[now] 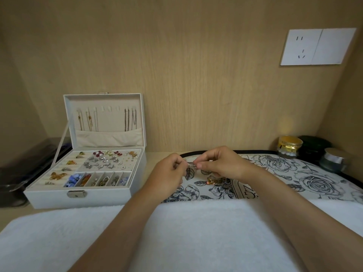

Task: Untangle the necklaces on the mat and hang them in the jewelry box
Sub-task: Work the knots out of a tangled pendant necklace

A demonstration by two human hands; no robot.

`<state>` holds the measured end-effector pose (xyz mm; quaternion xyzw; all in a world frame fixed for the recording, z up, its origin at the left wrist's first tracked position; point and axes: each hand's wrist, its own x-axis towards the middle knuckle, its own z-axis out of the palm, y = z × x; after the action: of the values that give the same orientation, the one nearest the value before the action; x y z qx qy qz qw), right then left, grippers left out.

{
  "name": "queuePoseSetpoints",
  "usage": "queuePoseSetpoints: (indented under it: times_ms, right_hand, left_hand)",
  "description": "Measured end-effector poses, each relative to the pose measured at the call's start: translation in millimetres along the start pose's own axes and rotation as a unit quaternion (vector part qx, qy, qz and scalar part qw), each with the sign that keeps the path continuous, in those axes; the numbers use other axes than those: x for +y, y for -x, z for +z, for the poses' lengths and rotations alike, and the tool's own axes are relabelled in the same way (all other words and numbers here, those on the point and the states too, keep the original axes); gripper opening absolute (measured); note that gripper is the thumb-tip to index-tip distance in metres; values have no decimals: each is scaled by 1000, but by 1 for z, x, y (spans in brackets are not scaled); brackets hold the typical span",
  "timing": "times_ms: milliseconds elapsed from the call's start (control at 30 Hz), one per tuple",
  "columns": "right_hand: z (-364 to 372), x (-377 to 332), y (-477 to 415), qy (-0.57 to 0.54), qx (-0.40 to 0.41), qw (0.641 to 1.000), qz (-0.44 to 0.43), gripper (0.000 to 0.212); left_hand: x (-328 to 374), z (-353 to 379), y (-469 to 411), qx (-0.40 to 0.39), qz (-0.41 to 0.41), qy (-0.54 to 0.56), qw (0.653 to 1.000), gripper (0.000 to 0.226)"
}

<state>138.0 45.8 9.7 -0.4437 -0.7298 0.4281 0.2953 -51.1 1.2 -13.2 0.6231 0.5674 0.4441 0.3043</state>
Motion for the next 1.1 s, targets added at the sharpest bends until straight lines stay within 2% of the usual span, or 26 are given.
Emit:
queuePoseSetpoints:
  times_ms: [100,167,233,400,567,667,733,800,867,933,1000,1100]
  right_hand:
    - [2,-1,1,17,-10,1000,6,7]
    - [1,-2,1,29,-24,999,3,6]
    - [2,-3,2,40,-27,999,-8,2]
    - [5,-4,0,-41,16,999,-10,1]
    - [10,-7,-1,-81,14,997,-2,9]
    - [14,-10,-2,-86,-6,996,19,17]
    - [16,-11,-2,-78,-15,997,24,24]
    - [18,-10,-2,-58,-9,998,24,32]
    - [20,-6,-3,-38,30,999,20,39]
    - [20,-3,-5,-57,80,995,18,36]
    - [19,-3,-6,-114,112,987,29,30]
    - [18,-6,-10,-221,113,968,36,28]
  left_hand:
    - [3,0,0,3,-25,87,996,19]
    - [5,-2,1,3,-33,102,994,19]
    - [6,-3,1,8,-29,83,996,21]
    - [-1,-7,0,5,24,-32,999,21]
    - [-3,-9,1,-21,62,-93,994,25]
    - [5,-4,4,-28,-11,35,999,32]
    - [11,-2,5,-16,-53,147,988,35]
    - [13,-4,5,-9,-67,199,978,34]
    - [12,-6,5,-9,-61,175,983,32]
    - [9,-7,4,-4,-53,127,991,32]
    - [6,-7,4,3,-40,81,996,31]
    - [3,-5,3,-7,-6,4,1000,28]
